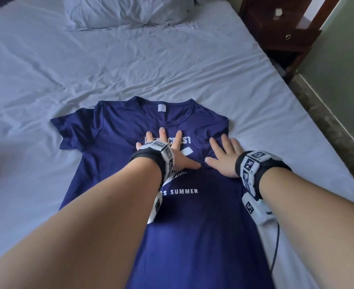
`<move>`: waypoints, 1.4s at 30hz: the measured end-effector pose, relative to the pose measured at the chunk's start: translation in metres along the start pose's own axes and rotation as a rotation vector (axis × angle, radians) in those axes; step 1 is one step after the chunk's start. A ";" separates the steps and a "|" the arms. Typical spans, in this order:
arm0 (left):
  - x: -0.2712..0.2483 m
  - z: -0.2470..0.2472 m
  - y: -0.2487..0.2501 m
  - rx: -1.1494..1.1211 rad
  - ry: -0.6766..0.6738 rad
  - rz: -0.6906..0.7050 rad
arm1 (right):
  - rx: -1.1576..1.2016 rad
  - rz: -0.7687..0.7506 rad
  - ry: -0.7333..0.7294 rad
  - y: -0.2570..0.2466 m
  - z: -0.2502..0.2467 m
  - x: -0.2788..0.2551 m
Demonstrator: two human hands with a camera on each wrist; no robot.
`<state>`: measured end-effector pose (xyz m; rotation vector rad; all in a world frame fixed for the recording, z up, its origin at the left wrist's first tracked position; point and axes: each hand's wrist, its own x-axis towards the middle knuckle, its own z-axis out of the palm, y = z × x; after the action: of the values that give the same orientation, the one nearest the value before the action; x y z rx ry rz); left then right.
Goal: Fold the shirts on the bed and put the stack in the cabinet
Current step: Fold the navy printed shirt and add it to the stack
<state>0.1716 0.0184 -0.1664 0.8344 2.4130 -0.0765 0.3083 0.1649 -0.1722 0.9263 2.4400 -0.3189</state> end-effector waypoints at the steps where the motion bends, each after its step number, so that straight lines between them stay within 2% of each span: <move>1: -0.001 -0.001 -0.001 -0.011 -0.009 0.008 | -0.002 0.007 0.003 -0.001 0.000 -0.002; 3: -0.009 -0.009 -0.006 -0.100 -0.040 0.048 | -0.014 0.016 0.017 -0.002 -0.001 -0.005; 5: -0.026 -0.026 -0.019 -0.400 -0.021 0.103 | -0.021 0.024 0.028 -0.004 -0.004 -0.009; 6: -0.033 -0.035 -0.031 -0.600 0.046 0.123 | -0.035 0.029 0.034 -0.005 -0.006 -0.011; 8: -0.042 -0.053 -0.072 -0.839 0.292 0.110 | -0.050 0.055 0.024 -0.010 -0.013 -0.015; 10: -0.052 -0.072 -0.125 -0.873 0.517 -0.014 | -0.044 0.068 -0.009 -0.017 -0.026 -0.017; 12: -0.053 -0.084 -0.188 -0.853 0.620 -0.235 | -0.101 0.091 0.004 -0.028 -0.048 -0.014; 14: -0.054 -0.084 -0.244 -0.778 0.554 -0.417 | -0.186 0.130 0.086 -0.050 -0.074 -0.019; 16: -0.041 -0.075 -0.283 -0.738 0.440 -0.503 | -0.203 0.108 0.215 -0.085 -0.094 -0.030; 17: -0.035 -0.072 -0.292 -0.811 0.413 -0.507 | -0.177 0.057 0.279 -0.108 -0.098 -0.036; 18: -0.034 -0.071 -0.294 -0.975 0.403 -0.496 | -0.125 -0.002 0.307 -0.131 -0.097 -0.037; 20: -0.038 -0.077 -0.286 -1.190 0.296 -0.432 | 0.020 -0.134 0.265 -0.180 -0.089 -0.036; 23: -0.029 -0.084 -0.278 -1.194 0.164 -0.342 | 0.199 -0.265 0.196 -0.237 -0.073 -0.031; 26: -0.020 -0.083 -0.282 -1.215 0.208 -0.255 | 0.219 -0.355 0.183 -0.277 -0.064 -0.027; 30: -0.027 -0.083 -0.284 -1.479 0.260 -0.081 | 0.259 -0.404 0.191 -0.311 -0.059 -0.013; 35: -0.026 -0.068 -0.306 -1.472 0.381 -0.116 | 0.372 -0.358 0.148 -0.330 -0.048 0.007; 40: -0.027 -0.063 -0.318 -1.457 0.255 -0.085 | 0.173 -0.303 0.093 -0.335 -0.033 0.031; 42: -0.028 -0.062 -0.323 -1.479 0.253 -0.102 | 0.089 -0.284 0.088 -0.340 -0.031 0.038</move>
<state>-0.0300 -0.2423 -0.1414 -0.0127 1.9155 1.6036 0.0438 -0.0542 -0.1540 0.6394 2.6602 -0.4993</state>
